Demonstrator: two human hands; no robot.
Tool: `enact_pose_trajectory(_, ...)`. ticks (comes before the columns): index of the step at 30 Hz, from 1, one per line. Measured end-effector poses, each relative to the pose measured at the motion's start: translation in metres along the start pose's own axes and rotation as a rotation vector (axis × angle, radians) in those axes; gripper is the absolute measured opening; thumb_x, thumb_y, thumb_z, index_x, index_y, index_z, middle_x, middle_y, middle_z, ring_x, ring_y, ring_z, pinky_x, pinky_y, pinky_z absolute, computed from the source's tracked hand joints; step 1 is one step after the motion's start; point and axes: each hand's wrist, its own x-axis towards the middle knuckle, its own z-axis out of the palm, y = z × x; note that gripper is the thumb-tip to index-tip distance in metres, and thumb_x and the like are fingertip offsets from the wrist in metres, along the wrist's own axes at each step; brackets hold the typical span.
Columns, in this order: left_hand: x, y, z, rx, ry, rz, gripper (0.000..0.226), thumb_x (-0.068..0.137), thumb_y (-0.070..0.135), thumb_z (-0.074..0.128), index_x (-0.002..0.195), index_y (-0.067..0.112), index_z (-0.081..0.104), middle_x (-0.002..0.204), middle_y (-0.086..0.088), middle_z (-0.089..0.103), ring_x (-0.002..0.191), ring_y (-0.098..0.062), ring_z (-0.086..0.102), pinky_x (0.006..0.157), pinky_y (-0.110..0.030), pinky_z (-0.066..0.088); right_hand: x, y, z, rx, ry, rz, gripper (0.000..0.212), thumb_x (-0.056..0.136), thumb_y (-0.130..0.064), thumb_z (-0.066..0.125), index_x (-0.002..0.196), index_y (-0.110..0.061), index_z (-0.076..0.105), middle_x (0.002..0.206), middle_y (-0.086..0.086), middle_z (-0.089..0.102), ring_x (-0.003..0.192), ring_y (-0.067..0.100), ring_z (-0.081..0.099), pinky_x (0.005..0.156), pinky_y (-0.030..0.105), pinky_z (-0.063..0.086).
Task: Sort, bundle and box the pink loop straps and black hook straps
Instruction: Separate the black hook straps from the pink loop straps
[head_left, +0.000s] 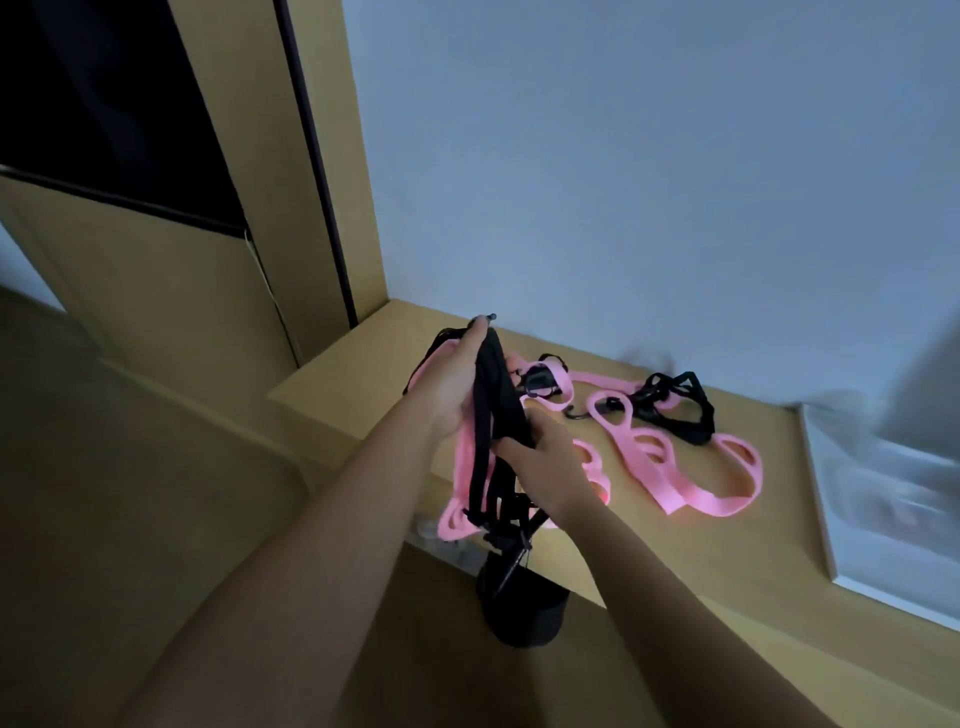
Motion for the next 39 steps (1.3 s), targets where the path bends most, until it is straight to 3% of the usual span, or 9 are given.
enact_pose_trajectory(4,0.058,0.022,0.015,0.109,0.047,0.017,0.042,0.091,0.057,0.045,0.082,0.022,0.067,0.077,-0.002,0.071,0.086,-0.024,0.067,0.099,-0.043,0.047,0.057,-0.01,-0.018,0.075,0.021,0.029,0.009,0.081,0.001,0.049,0.079,-0.008,0.048,0.06,0.0,0.045,0.046,0.009,0.04,0.046,0.019,0.033)
enact_pose_trajectory(9,0.117,0.02,0.025,0.185,0.08,-0.05,0.035,0.094,0.056,0.039,0.083,0.029,0.057,0.094,0.005,0.061,0.093,-0.011,0.059,0.092,-0.029,0.046,0.115,0.008,-0.031,0.116,0.076,0.101,0.006,0.079,0.0,0.047,0.078,-0.005,0.049,0.06,0.002,0.042,0.055,0.017,0.04,0.054,0.028,0.033)
enact_pose_trajectory(15,0.18,-0.027,0.002,0.274,0.151,-0.333,0.07,0.087,0.068,0.04,0.126,0.011,0.05,0.118,-0.001,0.054,0.114,-0.02,0.049,0.098,-0.034,0.039,0.16,0.044,-0.03,0.028,0.182,0.302,0.019,0.082,-0.003,0.046,0.065,-0.013,0.045,0.056,0.003,0.04,0.054,0.018,0.037,0.055,0.027,0.031)
enact_pose_trajectory(19,0.206,-0.049,-0.013,0.278,0.071,-0.4,0.048,0.09,0.057,0.048,0.096,0.011,0.058,0.088,-0.006,0.063,0.081,-0.02,0.06,0.063,-0.024,0.055,0.177,0.062,-0.015,0.025,0.198,0.363,0.016,0.084,-0.027,0.05,0.077,-0.013,0.053,0.072,0.005,0.054,0.066,0.02,0.049,0.063,0.032,0.038)
enact_pose_trajectory(22,0.235,-0.07,-0.027,0.335,0.005,-0.434,0.064,0.068,0.07,0.062,0.094,0.012,0.066,0.094,-0.009,0.069,0.09,-0.025,0.063,0.089,-0.039,0.051,0.185,0.06,-0.002,0.062,0.119,0.366,0.032,0.087,-0.045,0.057,0.102,-0.017,0.059,0.091,-0.003,0.063,0.084,0.013,0.061,0.077,0.031,0.049)
enact_pose_trajectory(25,0.249,-0.075,-0.035,0.301,-0.119,-0.473,0.051,0.071,0.053,0.074,0.095,0.008,0.07,0.099,-0.014,0.071,0.094,-0.029,0.067,0.094,-0.043,0.05,0.198,0.058,0.007,0.018,0.068,0.39,0.032,0.081,-0.038,0.068,0.103,-0.016,0.059,0.086,-0.006,0.064,0.079,0.01,0.063,0.068,0.024,0.049)
enact_pose_trajectory(30,0.261,-0.07,-0.047,0.272,-0.199,-0.436,0.039,0.076,0.044,0.074,0.095,0.01,0.072,0.087,-0.007,0.074,0.085,-0.025,0.069,0.086,-0.038,0.054,0.213,0.068,0.013,-0.074,0.233,0.466,0.012,0.078,-0.015,0.063,0.084,-0.005,0.061,0.066,0.006,0.057,0.057,0.017,0.052,0.057,0.032,0.042)
enact_pose_trajectory(34,0.264,-0.065,-0.053,0.165,-0.258,-0.465,0.02,0.09,0.023,0.062,0.075,0.011,0.067,0.066,-0.004,0.067,0.063,-0.019,0.064,0.067,-0.031,0.05,0.212,0.062,0.012,0.075,0.402,0.503,0.008,0.081,-0.002,0.053,0.076,-0.007,0.058,0.061,0.003,0.055,0.046,0.009,0.046,0.045,0.019,0.036)
enact_pose_trajectory(39,0.256,-0.049,-0.039,-0.015,-0.347,-0.494,0.023,0.096,0.007,0.048,0.074,0.008,0.056,0.054,-0.001,0.053,0.045,-0.013,0.055,0.053,-0.027,0.052,0.208,0.051,-0.008,0.415,0.416,0.464,0.017,0.083,0.005,0.046,0.073,-0.008,0.053,0.059,0.007,0.053,0.051,0.015,0.046,0.048,0.023,0.038)
